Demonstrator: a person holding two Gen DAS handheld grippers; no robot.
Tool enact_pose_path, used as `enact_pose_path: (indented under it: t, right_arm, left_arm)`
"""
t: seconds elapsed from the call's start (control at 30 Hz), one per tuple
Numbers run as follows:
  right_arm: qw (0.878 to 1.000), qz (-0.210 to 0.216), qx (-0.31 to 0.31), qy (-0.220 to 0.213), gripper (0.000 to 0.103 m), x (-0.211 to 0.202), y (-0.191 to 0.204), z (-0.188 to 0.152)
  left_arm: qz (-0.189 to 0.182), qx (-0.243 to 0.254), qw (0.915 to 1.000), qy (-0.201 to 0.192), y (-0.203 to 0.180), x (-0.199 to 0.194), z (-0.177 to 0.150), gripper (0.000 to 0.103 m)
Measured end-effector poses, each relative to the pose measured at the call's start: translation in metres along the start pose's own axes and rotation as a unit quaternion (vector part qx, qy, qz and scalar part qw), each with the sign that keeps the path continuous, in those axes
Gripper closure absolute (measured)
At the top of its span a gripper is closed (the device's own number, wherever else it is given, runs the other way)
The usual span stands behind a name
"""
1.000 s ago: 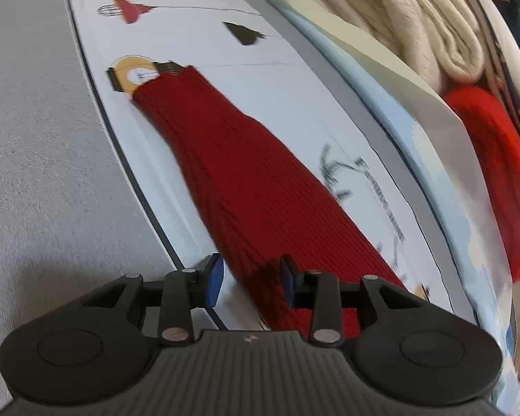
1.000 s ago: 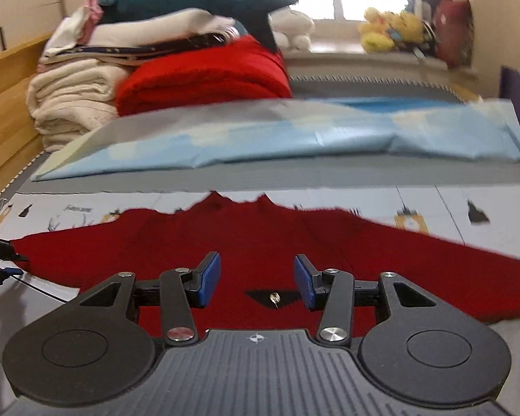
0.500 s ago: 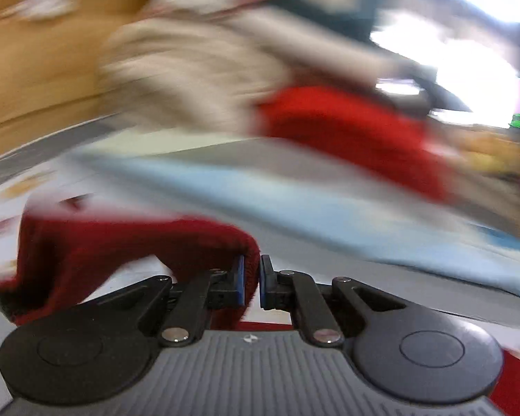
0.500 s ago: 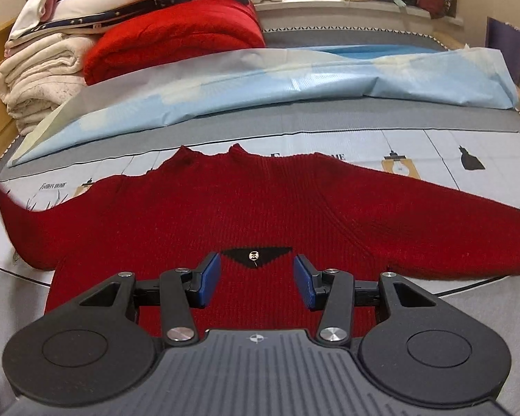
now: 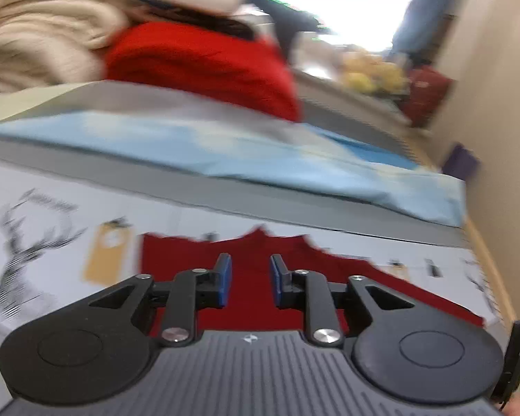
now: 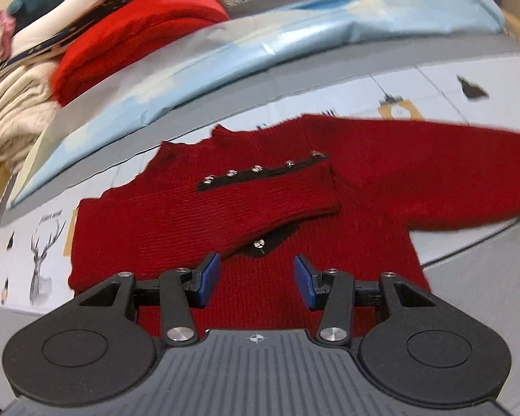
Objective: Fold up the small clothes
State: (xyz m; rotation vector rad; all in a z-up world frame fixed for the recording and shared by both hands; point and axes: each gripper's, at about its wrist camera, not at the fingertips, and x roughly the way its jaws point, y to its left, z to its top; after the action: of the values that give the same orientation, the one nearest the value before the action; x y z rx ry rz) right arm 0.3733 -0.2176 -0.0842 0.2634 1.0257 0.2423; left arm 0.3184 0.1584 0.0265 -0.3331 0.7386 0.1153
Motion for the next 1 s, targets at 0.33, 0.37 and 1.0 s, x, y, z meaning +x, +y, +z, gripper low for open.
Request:
enact_pose_path:
  t: [0.33, 0.37, 1.0]
  right_arm:
    - [0.982, 0.015, 0.190, 0.002, 0.073, 0.036, -0.045, 0.001]
    - [0.981, 0.017, 0.194, -0.003, 0.073, 0.037, -0.046, 0.003]
    - [0.967, 0.021, 0.249, -0.045, 0.096, 0.097, -0.072, 0.018]
  left_arm:
    - [0.061, -0.001, 0.9958, 0.068, 0.029, 0.057, -0.022, 0.065]
    - [0.064, 0.009, 0.9956, 0.068, 0.031, 0.061, -0.018, 0.065]
    - [0.075, -0.078, 0.9869, 0.120, 0.093, 0.100, -0.009, 0.065]
